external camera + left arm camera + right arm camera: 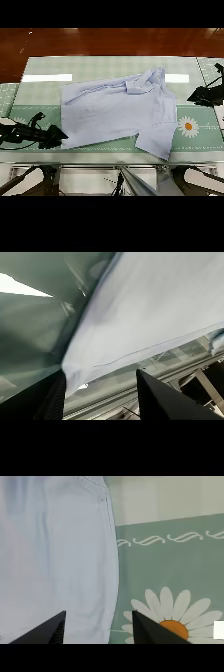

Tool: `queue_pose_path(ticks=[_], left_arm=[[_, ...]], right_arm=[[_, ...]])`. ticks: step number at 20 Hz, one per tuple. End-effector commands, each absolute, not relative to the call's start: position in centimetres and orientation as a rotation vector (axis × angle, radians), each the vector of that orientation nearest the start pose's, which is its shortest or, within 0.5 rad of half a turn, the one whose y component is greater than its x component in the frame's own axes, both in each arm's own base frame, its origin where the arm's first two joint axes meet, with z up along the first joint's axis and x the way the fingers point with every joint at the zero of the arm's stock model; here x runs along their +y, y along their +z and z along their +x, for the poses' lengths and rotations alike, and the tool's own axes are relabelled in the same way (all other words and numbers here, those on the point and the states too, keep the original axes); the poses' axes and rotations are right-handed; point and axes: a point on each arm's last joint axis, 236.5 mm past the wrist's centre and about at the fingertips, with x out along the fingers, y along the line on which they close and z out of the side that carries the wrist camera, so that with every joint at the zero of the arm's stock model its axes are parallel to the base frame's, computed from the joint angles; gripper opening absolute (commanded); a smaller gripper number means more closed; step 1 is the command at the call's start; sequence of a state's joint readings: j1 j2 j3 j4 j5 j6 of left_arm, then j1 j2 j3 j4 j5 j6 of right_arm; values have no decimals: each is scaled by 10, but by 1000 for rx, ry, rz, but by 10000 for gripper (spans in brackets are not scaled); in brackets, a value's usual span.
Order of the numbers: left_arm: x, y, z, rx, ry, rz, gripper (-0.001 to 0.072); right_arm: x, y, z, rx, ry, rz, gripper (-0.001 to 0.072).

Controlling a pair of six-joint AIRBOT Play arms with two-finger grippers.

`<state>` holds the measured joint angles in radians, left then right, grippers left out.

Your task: Fold the shirts.

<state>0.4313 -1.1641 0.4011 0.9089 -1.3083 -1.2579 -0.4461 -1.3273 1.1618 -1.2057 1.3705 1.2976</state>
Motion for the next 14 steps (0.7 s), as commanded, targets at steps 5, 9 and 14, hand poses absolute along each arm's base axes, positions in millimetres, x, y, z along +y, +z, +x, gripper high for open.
queue_pose_path(ticks=[5,9,14], left_arm=[[-110,-131,188,1720,-271,-976,42],[-115,-122,180,1729,-372,-943,25],[-117,-120,179,1724,-413,-921,25]], right_arm=[[-70,-4,325,1444,72,417,497],[-92,-19,300,1514,-2,433,497],[-69,-56,266,1562,47,659,501]])
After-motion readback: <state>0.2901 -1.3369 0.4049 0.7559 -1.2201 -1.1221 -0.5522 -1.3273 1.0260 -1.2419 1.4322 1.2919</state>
